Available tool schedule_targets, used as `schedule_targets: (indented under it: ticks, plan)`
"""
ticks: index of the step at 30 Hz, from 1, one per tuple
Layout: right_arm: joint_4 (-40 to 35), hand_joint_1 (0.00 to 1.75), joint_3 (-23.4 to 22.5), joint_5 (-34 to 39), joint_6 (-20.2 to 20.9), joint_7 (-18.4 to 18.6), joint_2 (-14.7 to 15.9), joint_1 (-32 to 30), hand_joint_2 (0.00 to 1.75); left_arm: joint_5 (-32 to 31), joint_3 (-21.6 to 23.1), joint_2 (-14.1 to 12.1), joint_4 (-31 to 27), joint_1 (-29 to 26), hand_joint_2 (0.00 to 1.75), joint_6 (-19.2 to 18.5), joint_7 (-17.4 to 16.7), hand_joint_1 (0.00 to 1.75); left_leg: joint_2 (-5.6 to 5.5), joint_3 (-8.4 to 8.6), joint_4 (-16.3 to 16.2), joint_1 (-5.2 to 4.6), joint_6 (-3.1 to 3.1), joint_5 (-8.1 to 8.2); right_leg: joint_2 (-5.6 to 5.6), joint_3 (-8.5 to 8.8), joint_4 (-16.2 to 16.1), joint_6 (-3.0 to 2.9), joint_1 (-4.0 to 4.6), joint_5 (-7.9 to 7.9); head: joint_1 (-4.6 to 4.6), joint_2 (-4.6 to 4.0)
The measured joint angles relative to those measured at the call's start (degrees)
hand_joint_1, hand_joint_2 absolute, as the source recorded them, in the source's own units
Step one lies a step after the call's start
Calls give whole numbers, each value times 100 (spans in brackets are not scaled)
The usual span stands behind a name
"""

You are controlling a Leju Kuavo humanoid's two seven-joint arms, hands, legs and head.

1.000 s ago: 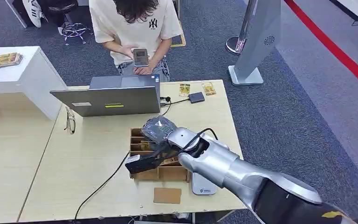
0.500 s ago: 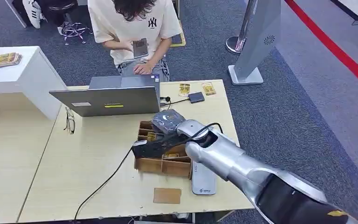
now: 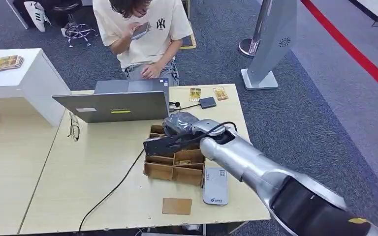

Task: Pass the card to the sensor for recognition and then transmit it.

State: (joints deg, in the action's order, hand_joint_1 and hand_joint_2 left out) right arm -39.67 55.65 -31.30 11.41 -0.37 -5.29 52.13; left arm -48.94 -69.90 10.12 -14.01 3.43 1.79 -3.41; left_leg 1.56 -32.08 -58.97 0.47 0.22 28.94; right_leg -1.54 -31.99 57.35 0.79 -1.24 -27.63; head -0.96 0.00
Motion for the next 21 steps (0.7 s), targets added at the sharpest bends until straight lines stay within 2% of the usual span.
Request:
schedule_targets:
  ticks: [21]
  plan:
    - [470,175,-509,1502,935,-398,112,193,175,-61,0,-59,0,-1,0,-22,31,0,-1,0,-2,0,0,0,0,-1,0,0,0,0,0,0]
